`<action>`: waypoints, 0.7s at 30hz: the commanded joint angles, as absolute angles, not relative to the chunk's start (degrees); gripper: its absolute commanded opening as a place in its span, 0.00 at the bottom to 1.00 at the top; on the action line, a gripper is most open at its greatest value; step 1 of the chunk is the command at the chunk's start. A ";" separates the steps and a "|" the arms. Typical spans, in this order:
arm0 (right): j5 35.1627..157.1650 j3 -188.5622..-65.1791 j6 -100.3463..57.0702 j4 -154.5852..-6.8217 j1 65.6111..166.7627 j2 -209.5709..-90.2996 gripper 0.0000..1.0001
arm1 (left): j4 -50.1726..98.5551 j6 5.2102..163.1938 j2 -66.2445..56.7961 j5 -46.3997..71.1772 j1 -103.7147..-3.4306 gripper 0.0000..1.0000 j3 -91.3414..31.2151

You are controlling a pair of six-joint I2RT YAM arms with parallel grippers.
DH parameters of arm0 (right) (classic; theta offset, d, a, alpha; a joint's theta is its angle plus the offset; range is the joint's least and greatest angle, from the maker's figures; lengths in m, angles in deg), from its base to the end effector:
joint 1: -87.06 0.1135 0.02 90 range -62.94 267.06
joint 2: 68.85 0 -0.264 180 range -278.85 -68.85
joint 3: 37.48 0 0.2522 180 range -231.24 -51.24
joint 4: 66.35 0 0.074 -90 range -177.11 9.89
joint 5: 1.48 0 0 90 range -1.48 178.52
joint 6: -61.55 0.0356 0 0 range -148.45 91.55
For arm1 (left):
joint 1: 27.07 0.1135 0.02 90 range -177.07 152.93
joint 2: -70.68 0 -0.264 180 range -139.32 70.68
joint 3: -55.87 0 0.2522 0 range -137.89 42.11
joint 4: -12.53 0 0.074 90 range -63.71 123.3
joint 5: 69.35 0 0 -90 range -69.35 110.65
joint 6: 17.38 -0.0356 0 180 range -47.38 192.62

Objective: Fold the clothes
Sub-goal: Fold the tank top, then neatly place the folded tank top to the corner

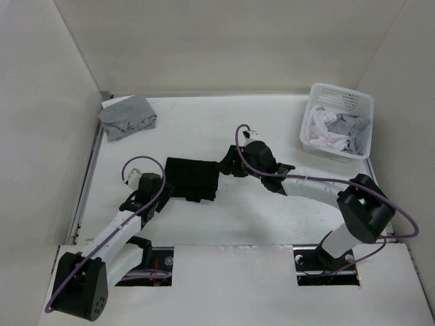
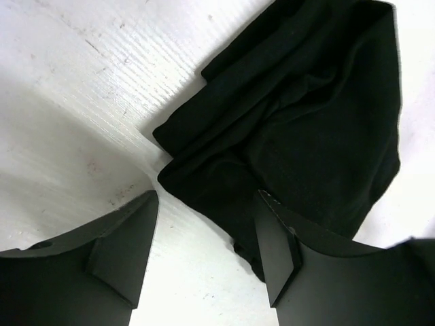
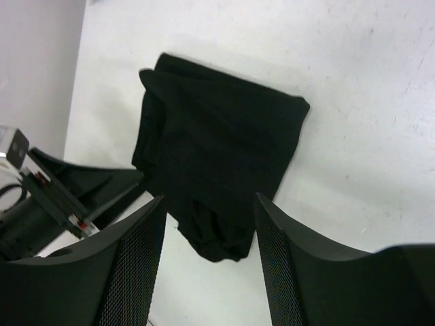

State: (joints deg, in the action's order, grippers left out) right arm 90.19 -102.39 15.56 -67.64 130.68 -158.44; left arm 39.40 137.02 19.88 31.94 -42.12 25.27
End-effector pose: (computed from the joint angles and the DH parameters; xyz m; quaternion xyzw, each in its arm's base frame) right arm 0.2496 0.2393 0.2242 -0.0048 0.8478 0.3759 0.3739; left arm 0.1602 -0.0359 0.1513 -0.4193 0.8265 -0.1623 0.3386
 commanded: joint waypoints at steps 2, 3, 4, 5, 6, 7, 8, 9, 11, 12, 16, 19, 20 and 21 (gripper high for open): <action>90.19 -101.07 13.47 -65.78 132.45 -156.48 0.59 | 37.11 140.03 13.83 29.27 -43.11 0.58 23.65; 90.11 -100.90 13.30 -65.78 132.63 -156.31 0.59 | 36.50 140.47 12.60 29.26 -43.72 0.58 23.56; 89.93 -100.81 13.30 -65.78 132.72 -156.22 0.59 | 35.36 140.82 11.37 29.61 -44.16 0.58 23.56; 89.93 -100.72 13.30 -65.78 132.72 -156.30 0.59 | 33.87 141.00 10.05 29.88 -44.17 0.58 23.65; 89.93 -100.72 13.30 -65.78 132.72 -156.48 0.59 | 32.37 141.00 8.38 29.97 -43.82 0.58 23.56; 90.10 -100.81 13.30 -65.69 132.80 -156.57 0.59 | 30.97 141.09 6.98 30.05 -43.47 0.58 23.39; 90.19 -100.89 13.30 -65.69 132.98 -156.74 0.59 | 28.69 141.52 4.79 29.62 -43.20 0.58 22.95; 90.19 -100.98 13.30 -65.78 133.24 -156.83 0.59 | 26.14 142.05 2.68 29.18 -43.29 0.58 22.60; 90.28 -100.98 13.30 -65.78 133.60 -156.75 0.59 | 20.52 143.11 -1.02 29.17 -43.81 0.56 22.42; 90.28 -100.90 13.56 -65.78 133.68 -156.57 0.59 | 16.93 143.20 -2.86 29.18 -43.90 0.55 22.42; 90.02 -99.67 14.17 -65.78 135.09 -154.73 0.59 | 2.06 140.31 -10.77 27.26 -42.50 0.39 22.34; 89.93 -98.18 15.22 -65.52 136.14 -152.71 0.59 | -3.66 139.33 -18.06 24.26 -40.83 0.17 19.62; 89.84 -97.74 15.58 -65.34 136.32 -152.01 0.59 | -5.42 138.81 -20.35 23.91 -40.57 0.11 18.56; 89.75 -97.30 15.84 -65.26 136.50 -151.30 0.59 | -6.74 138.11 -22.55 23.81 -40.56 0.07 17.33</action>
State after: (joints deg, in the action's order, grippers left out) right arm 90.26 -98.11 14.92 -67.84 135.62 -154.59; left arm -2.63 141.22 -16.87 25.58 -41.29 19.12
